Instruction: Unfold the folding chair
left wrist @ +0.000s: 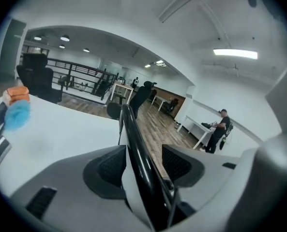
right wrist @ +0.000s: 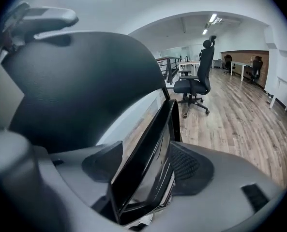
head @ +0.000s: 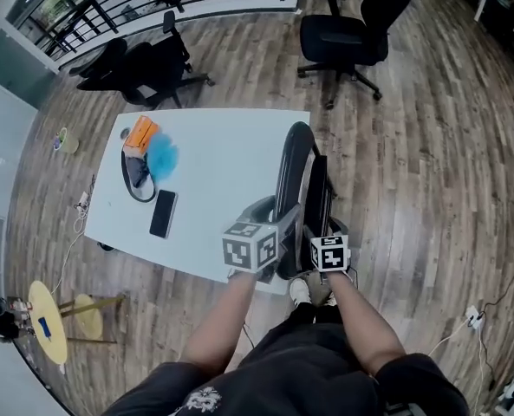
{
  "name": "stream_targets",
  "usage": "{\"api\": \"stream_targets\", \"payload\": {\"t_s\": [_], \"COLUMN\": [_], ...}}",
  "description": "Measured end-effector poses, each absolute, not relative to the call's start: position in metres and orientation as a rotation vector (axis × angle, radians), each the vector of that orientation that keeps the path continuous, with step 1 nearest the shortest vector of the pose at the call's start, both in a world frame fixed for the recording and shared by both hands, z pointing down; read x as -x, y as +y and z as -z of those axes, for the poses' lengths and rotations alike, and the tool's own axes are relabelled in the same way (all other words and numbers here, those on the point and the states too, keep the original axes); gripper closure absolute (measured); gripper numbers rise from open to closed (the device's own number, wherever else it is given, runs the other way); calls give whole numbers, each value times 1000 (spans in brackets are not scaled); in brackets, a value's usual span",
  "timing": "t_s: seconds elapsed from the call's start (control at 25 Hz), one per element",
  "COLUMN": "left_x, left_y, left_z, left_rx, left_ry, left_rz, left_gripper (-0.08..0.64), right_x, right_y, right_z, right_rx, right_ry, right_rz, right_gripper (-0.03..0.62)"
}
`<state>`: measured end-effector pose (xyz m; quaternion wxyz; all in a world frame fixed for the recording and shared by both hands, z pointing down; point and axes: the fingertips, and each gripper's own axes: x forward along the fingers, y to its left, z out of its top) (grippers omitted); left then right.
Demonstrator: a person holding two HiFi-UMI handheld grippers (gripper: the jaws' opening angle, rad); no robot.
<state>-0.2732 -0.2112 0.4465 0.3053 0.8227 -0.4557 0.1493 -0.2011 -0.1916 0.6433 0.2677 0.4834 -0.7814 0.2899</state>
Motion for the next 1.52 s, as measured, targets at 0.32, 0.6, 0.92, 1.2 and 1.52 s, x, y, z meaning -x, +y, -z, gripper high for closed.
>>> {"api": "stream_targets", "payload": {"t_s": [0.32, 0.6, 0.92, 1.2, 1.52], "left_x": [274, 257, 253, 256, 264], "left_y": [-238, -237, -232, -232, -230], "left_z": [-450, -475, -484, -484, -486], "left_rx": [-2189, -2111, -2085, -2085, -2063], "left_ry": [-1109, -942, -874, -886, -876], "left_rz": [-480, -691, -828, -857, -768], "left_gripper": [337, 339, 365, 376, 390], "right_x": [218, 217, 219, 208, 170], "right_y": [-220, -229, -228, -226, -220], "right_z": [-689, -699, -701, -702, -701], "right_rx": [-1263, -1247, -1236, -1241, -1300], "right_ry": [-1988, -1910, -1914, -1917, -1932], "right_rz": [-906, -893, -898, -918, -941], "right_gripper": [284, 284, 284, 284, 284]}}
